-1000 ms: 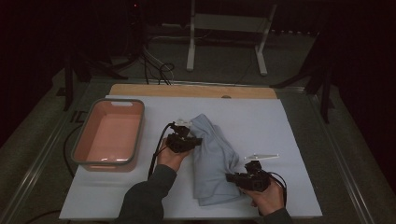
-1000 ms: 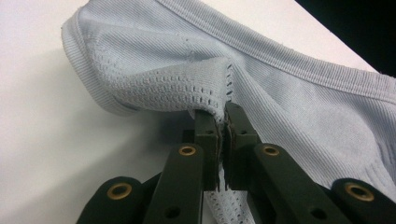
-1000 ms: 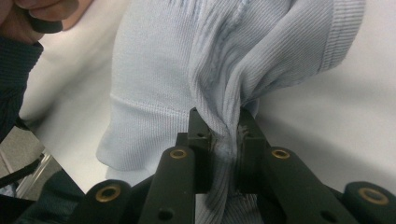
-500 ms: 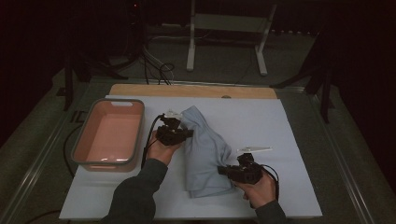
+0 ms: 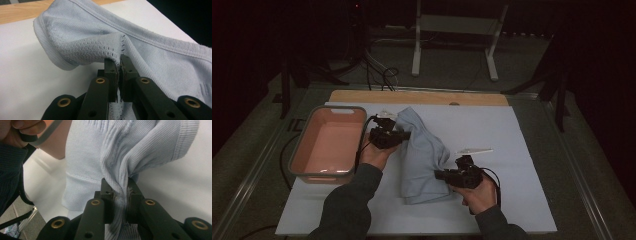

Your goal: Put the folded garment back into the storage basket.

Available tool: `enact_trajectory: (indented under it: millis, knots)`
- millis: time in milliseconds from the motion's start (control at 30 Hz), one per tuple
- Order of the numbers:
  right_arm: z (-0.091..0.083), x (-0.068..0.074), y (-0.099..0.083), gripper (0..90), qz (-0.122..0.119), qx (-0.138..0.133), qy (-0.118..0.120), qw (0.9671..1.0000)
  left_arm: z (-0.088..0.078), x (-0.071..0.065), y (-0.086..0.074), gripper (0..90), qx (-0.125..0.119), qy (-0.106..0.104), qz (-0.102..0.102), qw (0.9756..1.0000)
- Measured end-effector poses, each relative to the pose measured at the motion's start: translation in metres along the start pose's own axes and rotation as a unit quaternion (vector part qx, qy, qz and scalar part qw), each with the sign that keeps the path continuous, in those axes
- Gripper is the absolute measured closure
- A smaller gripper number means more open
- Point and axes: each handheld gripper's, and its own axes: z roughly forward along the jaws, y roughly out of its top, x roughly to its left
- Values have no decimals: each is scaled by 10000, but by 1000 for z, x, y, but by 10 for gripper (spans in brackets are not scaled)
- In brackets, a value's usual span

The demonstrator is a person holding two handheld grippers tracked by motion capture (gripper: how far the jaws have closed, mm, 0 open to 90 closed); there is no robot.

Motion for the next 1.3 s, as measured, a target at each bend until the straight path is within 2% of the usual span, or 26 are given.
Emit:
enact_trajectory:
  millis: [600, 833, 1300]
  knots:
    - [17, 15, 26, 807, -15, -126, 188, 9997, -20, 19, 17, 868, -124, 107, -21, 9999]
    - [23, 22, 36, 807, -31, -174, 231, 9996, -27, 28, 21, 868, -247, 92, -174, 9995]
    - [38, 38, 54, 808, -82, -227, 315, 9992, -40, 39, 32, 868, -330, 259, -193, 9989]
